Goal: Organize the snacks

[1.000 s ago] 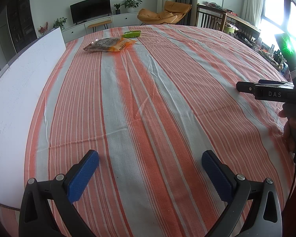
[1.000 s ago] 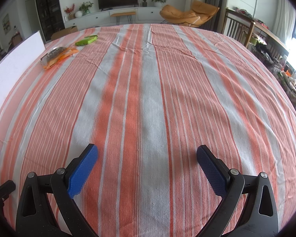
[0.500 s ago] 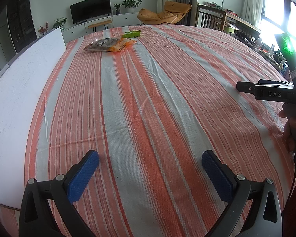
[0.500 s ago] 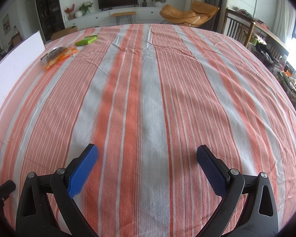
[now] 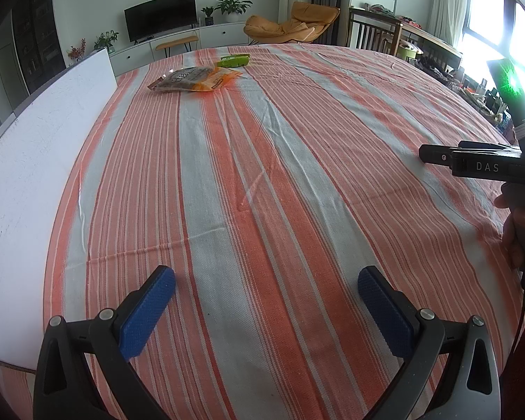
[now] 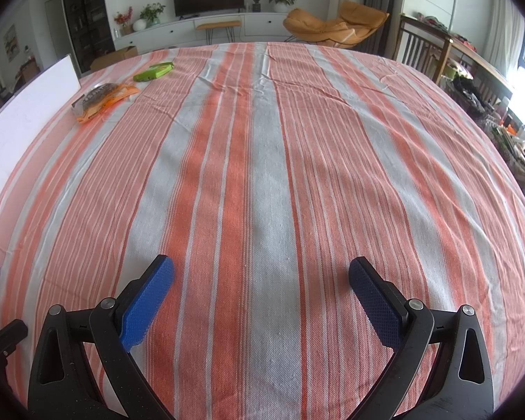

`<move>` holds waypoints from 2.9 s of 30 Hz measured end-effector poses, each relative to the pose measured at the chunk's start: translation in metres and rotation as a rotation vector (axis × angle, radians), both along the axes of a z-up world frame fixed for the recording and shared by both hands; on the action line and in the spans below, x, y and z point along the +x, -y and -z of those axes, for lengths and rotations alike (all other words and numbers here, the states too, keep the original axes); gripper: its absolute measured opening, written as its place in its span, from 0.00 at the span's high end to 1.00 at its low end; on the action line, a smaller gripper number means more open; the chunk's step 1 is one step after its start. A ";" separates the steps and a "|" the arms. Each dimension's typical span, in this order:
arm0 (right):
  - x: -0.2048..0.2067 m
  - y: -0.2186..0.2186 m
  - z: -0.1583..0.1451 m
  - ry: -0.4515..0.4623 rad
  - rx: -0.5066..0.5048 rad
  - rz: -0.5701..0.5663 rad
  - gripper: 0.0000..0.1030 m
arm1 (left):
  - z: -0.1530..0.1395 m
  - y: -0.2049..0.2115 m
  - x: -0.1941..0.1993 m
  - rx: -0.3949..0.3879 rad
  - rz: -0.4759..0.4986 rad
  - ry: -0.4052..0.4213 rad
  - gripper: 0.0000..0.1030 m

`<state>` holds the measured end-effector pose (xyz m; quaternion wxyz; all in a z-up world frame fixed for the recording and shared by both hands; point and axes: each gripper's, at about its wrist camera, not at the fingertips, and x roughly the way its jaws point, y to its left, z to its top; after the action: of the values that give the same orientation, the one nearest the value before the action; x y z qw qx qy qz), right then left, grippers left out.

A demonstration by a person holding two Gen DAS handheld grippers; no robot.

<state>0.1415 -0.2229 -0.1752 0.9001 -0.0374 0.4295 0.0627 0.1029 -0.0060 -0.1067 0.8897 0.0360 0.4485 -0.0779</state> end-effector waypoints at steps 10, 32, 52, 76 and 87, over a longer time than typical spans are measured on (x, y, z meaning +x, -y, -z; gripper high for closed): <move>0.000 0.000 0.000 0.000 0.000 0.000 0.02 | -0.008 -0.007 -0.007 -0.125 0.061 -0.041 0.00; 0.000 -0.001 -0.001 -0.002 0.010 -0.011 0.01 | -0.016 -0.068 0.349 -0.252 -0.681 -0.221 0.00; -0.003 -0.009 0.000 -0.003 0.006 -0.021 0.01 | -0.021 -0.031 0.111 0.032 0.059 -0.110 0.00; -0.005 -0.003 0.000 -0.001 0.005 0.008 0.01 | -0.002 -0.072 0.096 -0.003 -0.118 -0.011 0.00; -0.005 -0.002 0.000 -0.001 0.005 0.009 0.01 | -0.002 -0.072 0.095 -0.002 -0.118 -0.011 0.00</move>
<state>0.1369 -0.2204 -0.1750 0.9002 -0.0332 0.4300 0.0599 0.1975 0.0656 -0.1044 0.8902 0.0082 0.4547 -0.0257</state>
